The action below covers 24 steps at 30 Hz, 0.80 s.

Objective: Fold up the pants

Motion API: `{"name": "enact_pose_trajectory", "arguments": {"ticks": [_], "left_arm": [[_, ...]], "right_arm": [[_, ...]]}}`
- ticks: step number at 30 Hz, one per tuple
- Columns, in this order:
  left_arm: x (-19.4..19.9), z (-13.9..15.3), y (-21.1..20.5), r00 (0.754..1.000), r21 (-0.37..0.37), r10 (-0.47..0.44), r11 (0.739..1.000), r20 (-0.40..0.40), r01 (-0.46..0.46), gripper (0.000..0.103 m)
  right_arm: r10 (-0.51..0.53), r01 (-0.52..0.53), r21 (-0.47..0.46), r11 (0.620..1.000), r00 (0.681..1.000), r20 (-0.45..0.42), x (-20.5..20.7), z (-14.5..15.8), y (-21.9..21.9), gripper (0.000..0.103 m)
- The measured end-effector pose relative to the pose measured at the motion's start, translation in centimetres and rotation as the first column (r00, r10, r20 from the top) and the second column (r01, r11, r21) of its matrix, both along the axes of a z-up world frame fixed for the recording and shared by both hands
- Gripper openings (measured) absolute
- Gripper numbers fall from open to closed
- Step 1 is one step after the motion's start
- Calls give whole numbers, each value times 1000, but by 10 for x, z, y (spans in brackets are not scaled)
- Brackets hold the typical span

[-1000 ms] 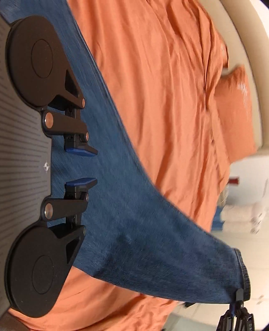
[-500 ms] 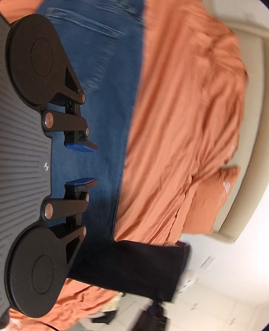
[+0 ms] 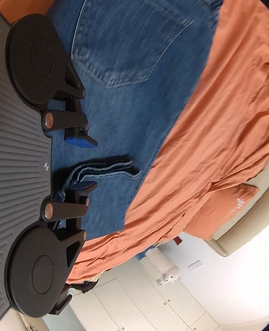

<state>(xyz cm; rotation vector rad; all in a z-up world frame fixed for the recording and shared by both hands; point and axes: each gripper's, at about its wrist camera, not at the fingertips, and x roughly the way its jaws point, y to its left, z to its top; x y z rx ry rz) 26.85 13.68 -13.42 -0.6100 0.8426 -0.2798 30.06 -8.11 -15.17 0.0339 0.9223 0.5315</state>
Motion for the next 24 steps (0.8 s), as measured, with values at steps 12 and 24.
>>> {"name": "enact_pose_trajectory", "arguments": {"ticks": [12, 24], "left_arm": [[59, -38, -7, 998, -152, 33, 988, -50, -40, 50], [96, -57, -30, 999, -65, 36, 997, 28, -35, 9]], "right_arm": [[-163, 158, 53, 986, 979, 123, -2, 34, -47, 50], [-355, 352, 54, 934, 933, 59, 42, 9, -109, 49]]}}
